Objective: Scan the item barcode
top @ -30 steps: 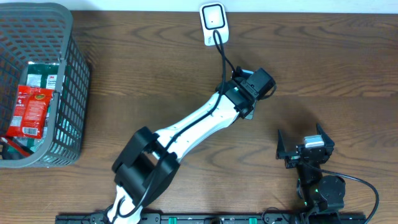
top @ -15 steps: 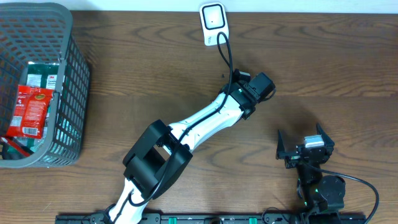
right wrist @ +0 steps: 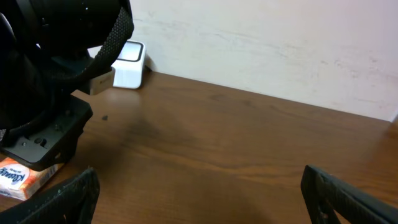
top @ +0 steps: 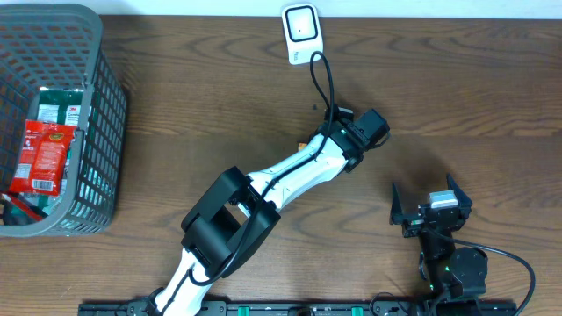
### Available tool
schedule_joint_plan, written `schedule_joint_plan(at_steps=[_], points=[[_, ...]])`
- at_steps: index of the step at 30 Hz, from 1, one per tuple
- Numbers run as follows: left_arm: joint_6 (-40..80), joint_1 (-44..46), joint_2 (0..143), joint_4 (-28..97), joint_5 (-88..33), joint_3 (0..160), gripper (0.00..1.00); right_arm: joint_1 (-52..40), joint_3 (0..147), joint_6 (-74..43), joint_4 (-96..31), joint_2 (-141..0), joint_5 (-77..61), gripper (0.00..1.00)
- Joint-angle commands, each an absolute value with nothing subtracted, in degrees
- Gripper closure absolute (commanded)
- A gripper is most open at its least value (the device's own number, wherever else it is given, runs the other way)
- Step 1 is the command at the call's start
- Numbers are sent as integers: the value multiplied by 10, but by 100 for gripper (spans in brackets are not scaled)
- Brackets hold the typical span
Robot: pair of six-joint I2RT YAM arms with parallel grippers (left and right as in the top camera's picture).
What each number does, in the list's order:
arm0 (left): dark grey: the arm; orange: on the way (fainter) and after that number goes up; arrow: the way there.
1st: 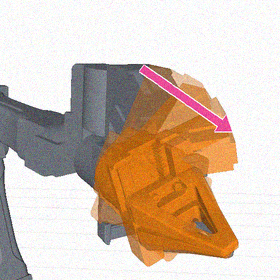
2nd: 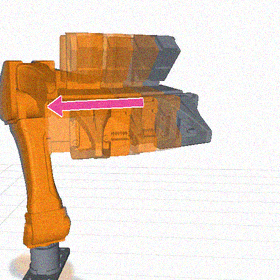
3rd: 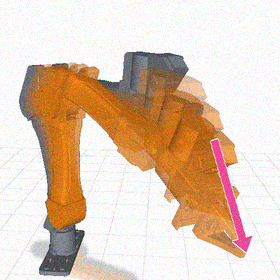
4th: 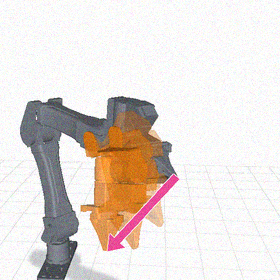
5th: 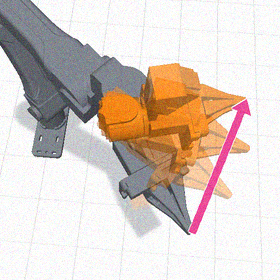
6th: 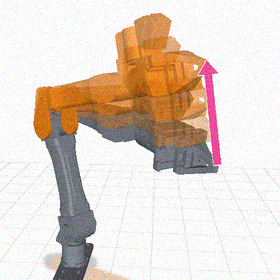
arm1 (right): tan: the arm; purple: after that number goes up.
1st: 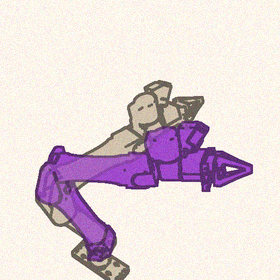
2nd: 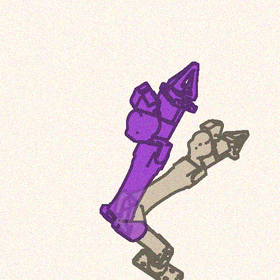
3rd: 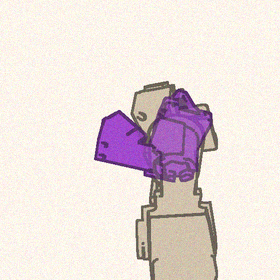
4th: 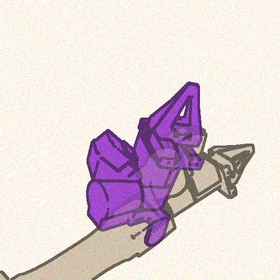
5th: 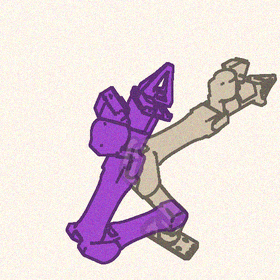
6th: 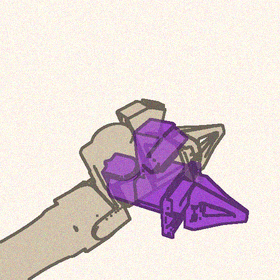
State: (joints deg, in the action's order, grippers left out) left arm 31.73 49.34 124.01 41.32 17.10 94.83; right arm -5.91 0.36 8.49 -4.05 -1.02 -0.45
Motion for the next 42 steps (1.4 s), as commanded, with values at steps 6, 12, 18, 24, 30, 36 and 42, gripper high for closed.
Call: schedule_joint_plan(at_steps=[6,12,18,24,30,36,42], points=[[334,494,1253,415,187,939,69,-61,3,93,-43,-8,-7,1],[336,496,1260,415,187,938,69,-61,3,93,-43,-8,-7,1],[335,496,1272,415,187,938,69,-61,3,93,-43,-8,-7,1],[336,496,1282,415,187,938,69,-61,3,93,-43,-8,-7,1],[335,496,1285,426,187,937,69,-61,3,93,-43,-8,-7,1],[324,496,1282,416,188,937,58,-61,3,93,-43,-8,-7,1],[301,495,1253,419,188,955,55,-61,3,93,-43,-8,-7,1]])
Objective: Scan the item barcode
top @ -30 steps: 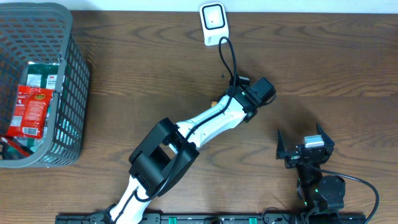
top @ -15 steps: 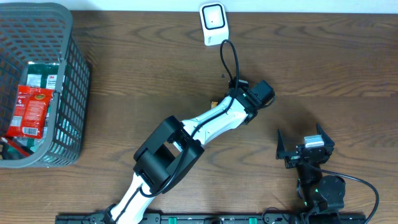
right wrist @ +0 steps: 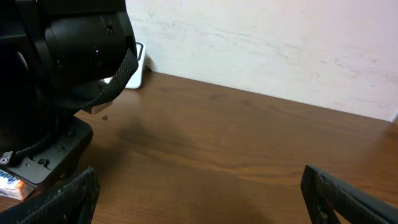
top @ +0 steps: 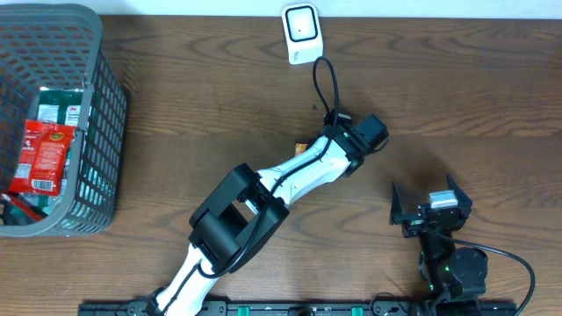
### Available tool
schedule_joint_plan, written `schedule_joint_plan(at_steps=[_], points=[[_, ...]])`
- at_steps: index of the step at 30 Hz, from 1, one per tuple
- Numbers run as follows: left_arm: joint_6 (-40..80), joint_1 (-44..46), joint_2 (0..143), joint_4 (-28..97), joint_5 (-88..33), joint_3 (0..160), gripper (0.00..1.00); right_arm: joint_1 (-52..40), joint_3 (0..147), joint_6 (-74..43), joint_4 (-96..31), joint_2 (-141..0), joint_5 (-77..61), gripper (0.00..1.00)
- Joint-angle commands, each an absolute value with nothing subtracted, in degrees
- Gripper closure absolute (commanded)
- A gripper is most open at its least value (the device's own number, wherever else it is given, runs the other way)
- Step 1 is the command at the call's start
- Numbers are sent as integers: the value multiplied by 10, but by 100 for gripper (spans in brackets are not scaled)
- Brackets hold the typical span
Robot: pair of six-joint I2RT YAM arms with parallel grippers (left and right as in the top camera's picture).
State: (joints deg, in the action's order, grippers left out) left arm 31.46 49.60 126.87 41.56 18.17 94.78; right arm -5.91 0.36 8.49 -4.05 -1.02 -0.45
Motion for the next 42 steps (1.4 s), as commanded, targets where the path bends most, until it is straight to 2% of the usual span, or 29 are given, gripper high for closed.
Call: schedule_joint_plan(at_steps=[1,9,14,16,23,25,27,29,33,38,42], points=[[301,495,1245,418,188,956,54,-61,3,93,-43,-8,-7,1],[322,496,1240,430,187,949,52,-61,3,93,-43,-8,-7,1],[343,496,1240,430,187,940,53,-61,3,93,-43,-8,-7,1],[349,496,1240,430,187,933,57,-61,3,93,-43,-8,-7,1],[362,496,1241,409,187,889,58,-61,3,93,-43,-8,-7,1],[361,496,1241,407,187,879,62,-61,3,93,-43,-8,-7,1],[361,496,1241,410,187,877,75,-61,3,93,-43,-8,-7,1],[361,496,1241,410,187,878,81,-61,3,93,-43,-8,-7,1],[361,496,1241,410,187,878,81,-61,3,93,-43,-8,-7,1],[361,498,1241,410,187,877,64,-61,3,93,-43,-8,-7,1],[352,500,1241,406,188,878,64,-61,3,93,-43,-8,-7,1]])
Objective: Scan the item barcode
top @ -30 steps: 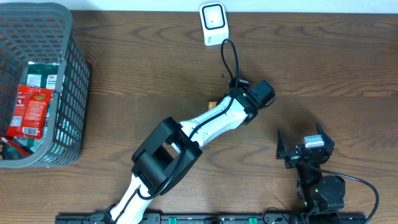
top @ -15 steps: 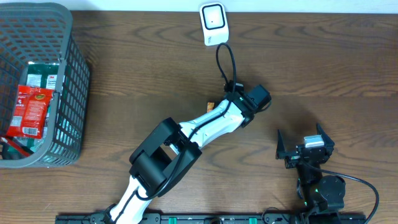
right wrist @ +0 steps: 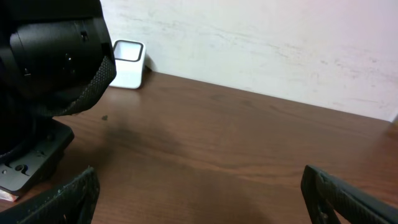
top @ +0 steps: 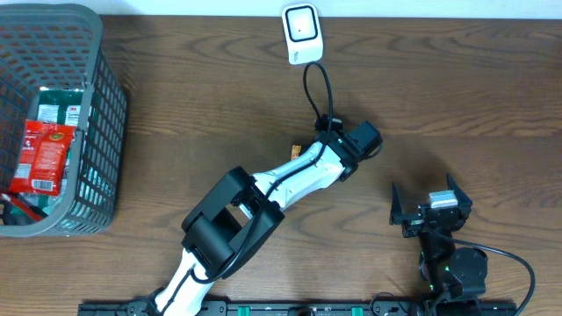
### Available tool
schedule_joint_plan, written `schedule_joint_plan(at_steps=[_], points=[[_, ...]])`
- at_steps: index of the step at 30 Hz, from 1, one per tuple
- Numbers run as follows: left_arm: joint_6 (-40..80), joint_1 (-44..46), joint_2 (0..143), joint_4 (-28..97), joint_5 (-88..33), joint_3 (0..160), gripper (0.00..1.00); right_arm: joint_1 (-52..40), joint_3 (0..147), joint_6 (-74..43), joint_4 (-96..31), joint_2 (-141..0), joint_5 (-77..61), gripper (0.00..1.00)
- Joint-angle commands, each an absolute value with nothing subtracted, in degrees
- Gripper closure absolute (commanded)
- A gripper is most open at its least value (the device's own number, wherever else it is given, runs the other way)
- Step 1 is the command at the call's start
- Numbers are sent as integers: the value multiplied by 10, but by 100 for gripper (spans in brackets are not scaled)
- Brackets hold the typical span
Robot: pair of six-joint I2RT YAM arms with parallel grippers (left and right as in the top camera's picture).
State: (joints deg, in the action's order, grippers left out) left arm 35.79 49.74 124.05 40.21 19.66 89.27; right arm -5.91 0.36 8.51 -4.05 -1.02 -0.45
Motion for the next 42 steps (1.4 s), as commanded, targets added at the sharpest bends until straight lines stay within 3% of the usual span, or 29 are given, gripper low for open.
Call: schedule_joint_plan(at_steps=[1,8,22,36,42], points=[[343,500,1241,406,188,878,65,-61,3,93,-43,-8,-7,1],[331,502,1241,410,188,878,72,-61,3,93,-43,-8,-7,1],[333,521,1241,411,232,865,67,-61,3,93,-43,-8,-7,1],[333,521,1243,382,239,827,68,-61,3,93,-43,-8,-7,1],[333,521,1243,369,239,817,73,-61,3,93,-43,-8,-7,1]])
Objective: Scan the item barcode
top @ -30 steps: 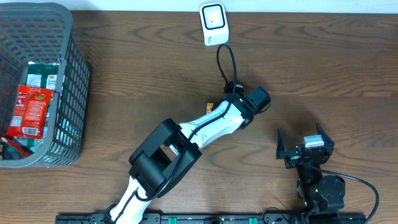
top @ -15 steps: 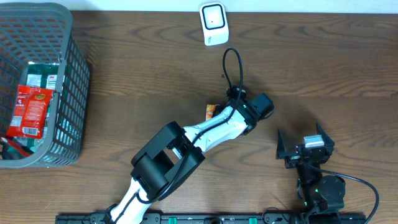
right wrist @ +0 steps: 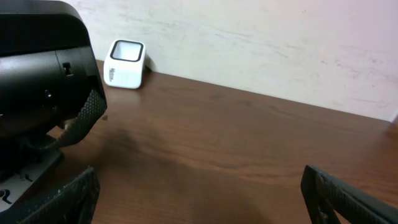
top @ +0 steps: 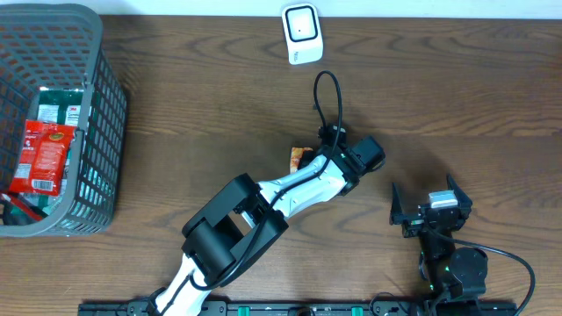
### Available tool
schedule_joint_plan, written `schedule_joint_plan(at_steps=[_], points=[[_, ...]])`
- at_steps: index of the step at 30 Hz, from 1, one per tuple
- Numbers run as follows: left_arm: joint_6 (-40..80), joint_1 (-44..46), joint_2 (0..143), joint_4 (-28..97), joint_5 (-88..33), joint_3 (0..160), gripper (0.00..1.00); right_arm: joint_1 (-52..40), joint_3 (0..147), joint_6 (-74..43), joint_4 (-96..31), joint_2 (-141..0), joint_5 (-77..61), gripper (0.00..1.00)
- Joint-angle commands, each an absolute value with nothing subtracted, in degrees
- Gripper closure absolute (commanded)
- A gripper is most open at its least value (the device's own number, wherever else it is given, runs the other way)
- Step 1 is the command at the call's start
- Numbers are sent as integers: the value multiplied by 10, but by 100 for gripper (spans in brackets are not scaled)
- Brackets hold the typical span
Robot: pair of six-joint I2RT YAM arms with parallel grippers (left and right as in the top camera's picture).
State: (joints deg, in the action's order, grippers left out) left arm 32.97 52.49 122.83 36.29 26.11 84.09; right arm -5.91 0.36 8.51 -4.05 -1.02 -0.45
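Observation:
A white barcode scanner (top: 300,32) stands at the table's far edge, also seen in the right wrist view (right wrist: 124,64). My left arm reaches across the middle of the table. An orange and white tissue pack (top: 299,158) sticks out from under its wrist, and my left gripper (top: 313,161) appears shut on the pack, though the arm hides the fingers. The pack sits well short of the scanner. My right gripper (right wrist: 205,199) rests open at the near right (top: 428,209), its fingers wide apart around bare table.
A grey mesh basket (top: 104,114) at the far left holds red and green packets (top: 44,149). The left arm's black cable (top: 329,96) loops up between wrist and scanner. A pale wall (right wrist: 261,43) rises behind the table's far edge.
The left wrist and the pack have moved a little toward the near edge, away from the scanner. More of the pack shows beside the arm. The right gripper has not moved.
The left wrist began closest to the scanner with the pack under it. At each later moment the wrist and pack stood slightly nearer the front edge. In the right wrist view the scanner went from partly hidden to fully uncovered. The right gripper stayed open throughout.

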Motion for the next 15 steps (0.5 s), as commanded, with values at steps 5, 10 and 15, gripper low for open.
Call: schedule_joint_plan(at_steps=[5,10,15], points=[[333,521,1243,369,239,813,73,-61,3,93,-43,-8,-7,1],[333,521,1243,369,239,807,77,-61,3,93,-43,-8,-7,1],[335,521,1243,369,239,807,92,-61,3,93,-43,-8,-7,1]])
